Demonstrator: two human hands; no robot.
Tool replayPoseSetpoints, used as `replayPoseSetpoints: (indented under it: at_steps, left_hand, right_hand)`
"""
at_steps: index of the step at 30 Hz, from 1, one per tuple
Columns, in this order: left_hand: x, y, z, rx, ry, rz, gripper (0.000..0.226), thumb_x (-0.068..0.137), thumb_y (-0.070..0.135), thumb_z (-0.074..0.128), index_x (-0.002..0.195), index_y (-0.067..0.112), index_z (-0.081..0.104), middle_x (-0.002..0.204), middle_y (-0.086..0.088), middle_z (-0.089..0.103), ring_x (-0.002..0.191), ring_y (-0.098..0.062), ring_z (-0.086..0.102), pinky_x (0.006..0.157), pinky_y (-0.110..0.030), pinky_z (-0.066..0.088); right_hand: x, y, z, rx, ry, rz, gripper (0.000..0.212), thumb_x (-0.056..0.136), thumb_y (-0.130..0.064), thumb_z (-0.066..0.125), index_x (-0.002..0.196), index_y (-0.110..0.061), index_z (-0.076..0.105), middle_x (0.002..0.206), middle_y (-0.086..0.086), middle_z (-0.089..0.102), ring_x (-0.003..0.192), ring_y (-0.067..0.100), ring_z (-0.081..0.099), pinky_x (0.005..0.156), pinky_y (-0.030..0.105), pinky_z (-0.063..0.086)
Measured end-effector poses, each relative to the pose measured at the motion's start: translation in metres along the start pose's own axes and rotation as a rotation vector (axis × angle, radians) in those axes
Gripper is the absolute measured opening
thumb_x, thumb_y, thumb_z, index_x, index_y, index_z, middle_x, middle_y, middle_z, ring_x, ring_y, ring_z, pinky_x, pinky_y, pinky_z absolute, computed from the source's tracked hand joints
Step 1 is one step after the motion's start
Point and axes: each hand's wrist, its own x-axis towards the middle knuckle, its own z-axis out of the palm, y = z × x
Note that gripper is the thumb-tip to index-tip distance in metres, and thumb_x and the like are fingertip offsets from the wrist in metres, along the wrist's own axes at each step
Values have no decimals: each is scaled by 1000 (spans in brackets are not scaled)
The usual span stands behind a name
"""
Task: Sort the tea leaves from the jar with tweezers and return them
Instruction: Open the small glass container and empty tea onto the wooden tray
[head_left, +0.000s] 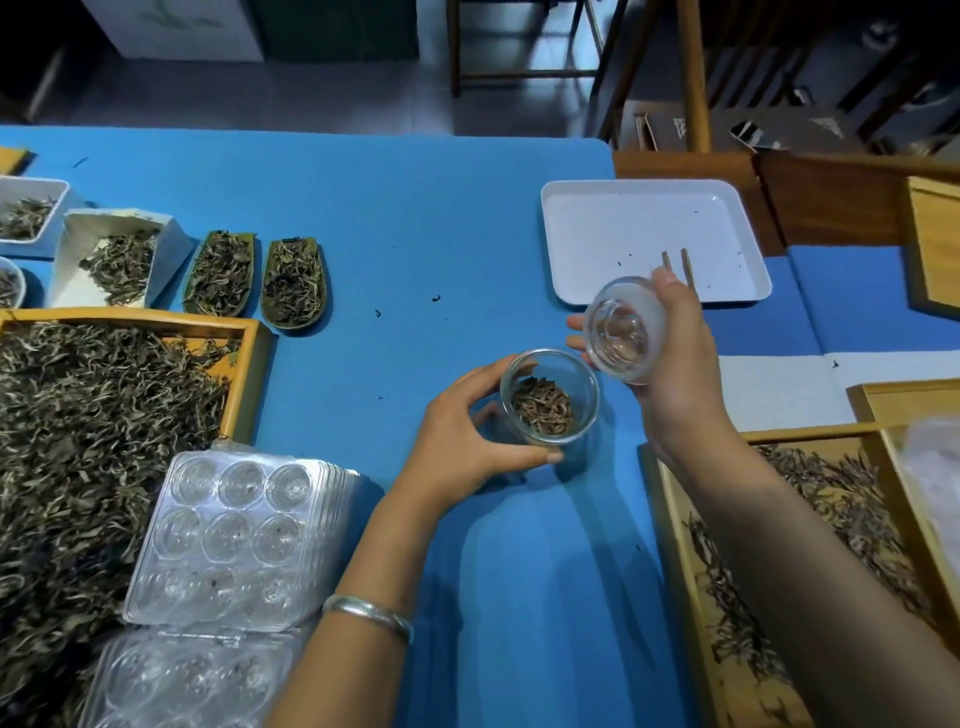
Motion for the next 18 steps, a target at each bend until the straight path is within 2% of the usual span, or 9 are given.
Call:
replayPoseSetpoints:
  at_steps: [3, 6, 9, 11, 14, 15, 16, 18]
  left_hand:
    - [0, 0, 0, 5, 3, -1, 79, 50, 20, 95, 122, 34, 65, 123, 14, 66, 120, -2, 58, 101, -25, 47]
    - [0, 0, 0, 2, 0, 0, 77, 50, 21, 95, 119, 37, 65, 123, 13, 66, 120, -2, 58, 101, -26, 46]
    - [0, -1, 0, 5, -4, 6, 77, 51, 19, 95, 120, 36, 65, 123, 13, 66, 120, -1, 58, 100, -21, 47]
    - [0, -1, -1, 6, -10, 4, 77, 51, 20, 95, 120, 35, 65, 123, 14, 66, 120, -1, 58, 100, -19, 47]
    - [0, 0, 0, 13, -14, 6, 78, 52, 22, 94, 123, 33, 64, 123, 17, 66, 120, -1, 57, 98, -16, 46]
    - [-1, 1, 0, 25, -15, 5, 78, 53, 22, 93, 124, 32, 63, 124, 18, 65, 120, 0, 57, 97, -15, 46]
    - [-2, 2, 0, 42, -17, 6, 78, 54, 22, 93, 125, 31, 62, 123, 19, 65, 120, 0, 57, 95, -14, 46]
    - [-3, 8, 0, 94, -33, 9, 77, 57, 21, 93, 126, 31, 59, 124, 20, 63, 121, 1, 55, 95, -16, 47]
  right_hand:
    - [12, 17, -14, 114, 101, 152, 45, 94, -50, 41, 76, -21, 70, 80, 10, 72, 83, 23, 69, 77, 36, 52]
    - [15, 42, -14, -74, 231, 227, 44, 95, -49, 42, 73, -20, 67, 72, -1, 69, 64, 11, 64, 64, 28, 46]
    - [17, 57, -11, -239, 238, 238, 50, 97, -48, 38, 78, -13, 69, 78, 5, 70, 67, 15, 63, 60, 30, 46]
    - [18, 60, -13, -362, 234, 160, 50, 99, -42, 37, 73, -11, 66, 75, 8, 68, 70, 21, 62, 64, 34, 45]
    - [18, 61, -17, -809, 217, -139, 54, 101, -32, 37, 53, -10, 47, 51, 3, 47, 51, 20, 44, 48, 29, 29]
    - [18, 60, -17, -887, 224, -211, 55, 101, -29, 38, 50, -9, 39, 46, 3, 39, 46, 19, 37, 45, 28, 22]
    - [18, 59, -17, -920, 222, -241, 55, 101, -28, 39, 49, -9, 35, 45, 4, 35, 44, 18, 32, 45, 30, 20]
    - [20, 57, -17, -915, 189, -200, 50, 102, -29, 36, 56, -9, 40, 56, 8, 44, 54, 19, 38, 51, 33, 22]
